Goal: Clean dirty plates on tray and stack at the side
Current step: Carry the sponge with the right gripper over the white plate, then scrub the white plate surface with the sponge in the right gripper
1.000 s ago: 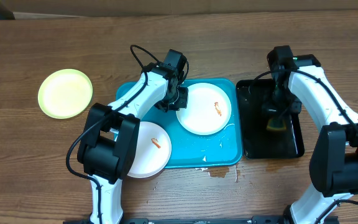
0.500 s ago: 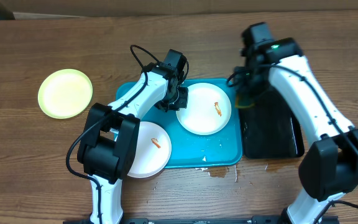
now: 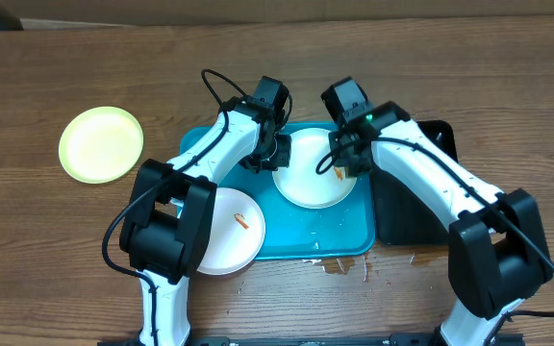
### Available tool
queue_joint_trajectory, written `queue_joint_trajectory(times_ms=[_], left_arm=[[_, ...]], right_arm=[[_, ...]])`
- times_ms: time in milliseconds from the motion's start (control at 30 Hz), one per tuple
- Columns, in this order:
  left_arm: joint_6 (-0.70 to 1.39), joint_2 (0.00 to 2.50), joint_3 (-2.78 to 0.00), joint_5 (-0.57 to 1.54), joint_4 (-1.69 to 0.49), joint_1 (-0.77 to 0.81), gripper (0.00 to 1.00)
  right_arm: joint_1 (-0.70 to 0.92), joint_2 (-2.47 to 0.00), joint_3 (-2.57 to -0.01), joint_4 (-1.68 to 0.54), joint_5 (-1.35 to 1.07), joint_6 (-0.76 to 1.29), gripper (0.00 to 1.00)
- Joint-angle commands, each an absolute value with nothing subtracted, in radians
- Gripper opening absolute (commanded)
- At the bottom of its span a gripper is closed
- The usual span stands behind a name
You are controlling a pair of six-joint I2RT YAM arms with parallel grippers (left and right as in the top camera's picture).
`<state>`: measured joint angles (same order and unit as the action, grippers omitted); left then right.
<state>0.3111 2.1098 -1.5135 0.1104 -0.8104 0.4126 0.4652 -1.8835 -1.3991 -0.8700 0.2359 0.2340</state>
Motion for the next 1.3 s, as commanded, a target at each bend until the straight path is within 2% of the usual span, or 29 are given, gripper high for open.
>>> queue_joint_trajectory(times_ms=[0, 367, 667, 1000, 1267], left_arm=[[0.284, 2.114, -1.507, 0.097, -0.810, 0.419, 0.04], [0.285, 2.114, -1.507, 0.108, -0.809, 0.419, 0.04], [0.284, 2.114, -1.507, 0.202, -0.808, 0.419, 0.04], [0.284, 2.114, -1.507, 0.196, -0.808, 0.419, 0.04], [0.284, 2.114, -1.507, 0.196, -0.808, 0.419, 0.04]], right_arm=[[0.465, -1.876, -1.329, -0.793, 0.268, 0.236, 0.04], [0.465, -1.877, -1.240, -0.648, 0.262, 0.235, 0.04], [0.465, -1.885, -1.228, -0.579, 0.197, 0.236, 0.04], [0.464, -1.931, -1.228, -0.657, 0.276, 0.235, 0.04], [0.464, -1.933, -1.228, -0.717, 0.197, 0.266, 0.04]])
